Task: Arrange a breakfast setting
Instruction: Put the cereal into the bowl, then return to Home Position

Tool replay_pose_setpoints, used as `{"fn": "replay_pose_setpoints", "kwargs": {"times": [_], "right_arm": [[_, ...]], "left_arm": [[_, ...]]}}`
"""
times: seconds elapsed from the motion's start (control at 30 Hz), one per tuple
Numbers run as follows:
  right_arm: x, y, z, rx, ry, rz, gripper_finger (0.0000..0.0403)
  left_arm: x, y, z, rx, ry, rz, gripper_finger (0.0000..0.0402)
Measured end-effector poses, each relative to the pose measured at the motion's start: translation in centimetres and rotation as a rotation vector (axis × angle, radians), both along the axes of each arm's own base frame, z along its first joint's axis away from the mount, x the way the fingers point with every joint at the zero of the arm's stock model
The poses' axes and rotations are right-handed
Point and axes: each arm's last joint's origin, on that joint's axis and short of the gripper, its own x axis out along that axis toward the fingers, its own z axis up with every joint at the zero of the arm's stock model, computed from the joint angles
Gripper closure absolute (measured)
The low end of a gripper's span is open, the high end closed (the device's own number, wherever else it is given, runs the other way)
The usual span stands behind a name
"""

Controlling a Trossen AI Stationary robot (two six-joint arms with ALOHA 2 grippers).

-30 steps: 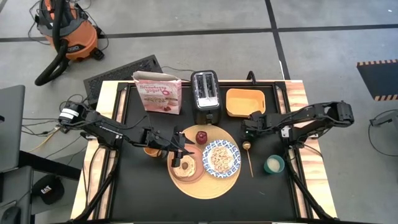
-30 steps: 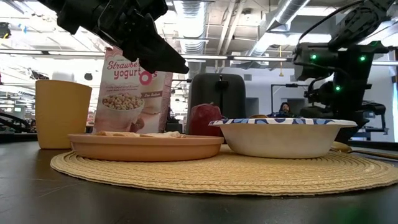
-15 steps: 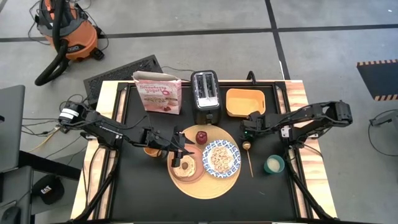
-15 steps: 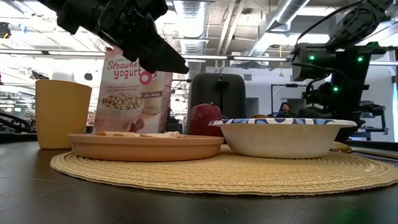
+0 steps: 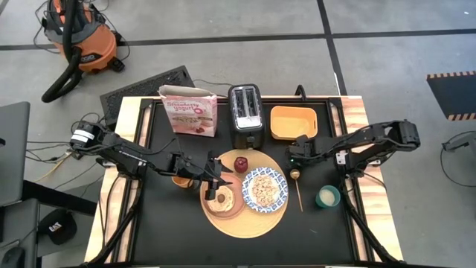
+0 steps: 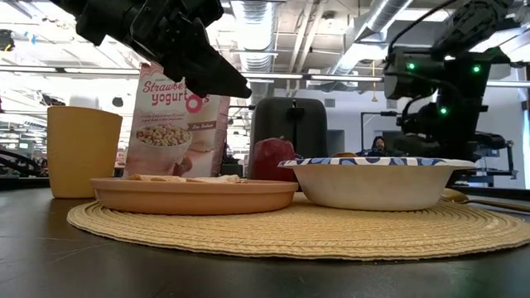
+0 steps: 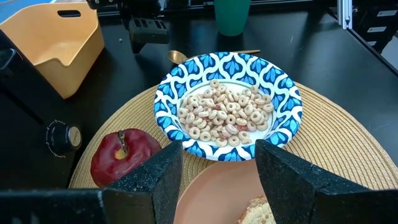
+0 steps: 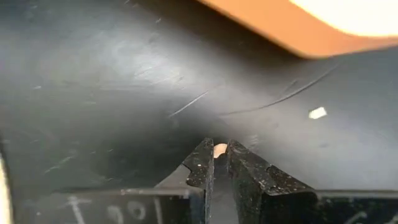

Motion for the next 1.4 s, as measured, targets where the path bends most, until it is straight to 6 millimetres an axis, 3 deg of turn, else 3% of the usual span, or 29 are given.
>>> {"fn": "replay_pose_setpoints", "kwargs": {"times": [0.4,0.73,0.87,1.03,1.23,1.4], "right_arm": [[2.2,2.1,2.9,-0.029,-0.068,0.108,0.0333],[6.5,7.6,6.2,-0.043,-0.438,0.51,0.0333],[7.6,9.3,5.8,-0.002,-0.498,0.643,0.0333],[8.3,10.2,3.8,0.099,-0.458,0.668,0.0329],[8.8,10.0,2.6,0.187,-0.427,0.672,0.0267],[8.7,8.9,3.8,0.296,-0.469,0.748,0.0202]], "left_arm": [[0.0,0.0,0.0,0.0,0.0,0.0,0.0215],[0.0,0.0,0.0,0.0,-0.001,0.0,0.0215],[0.0,0.0,0.0,-0.001,-0.003,0.0,0.0215],[0.0,0.0,0.0,-0.001,-0.005,0.0,0.0215],[0.0,0.0,0.1,-0.003,-0.008,0.0,0.0215],[0.1,0.0,0.3,-0.005,-0.019,0.0,0.0215]]}}
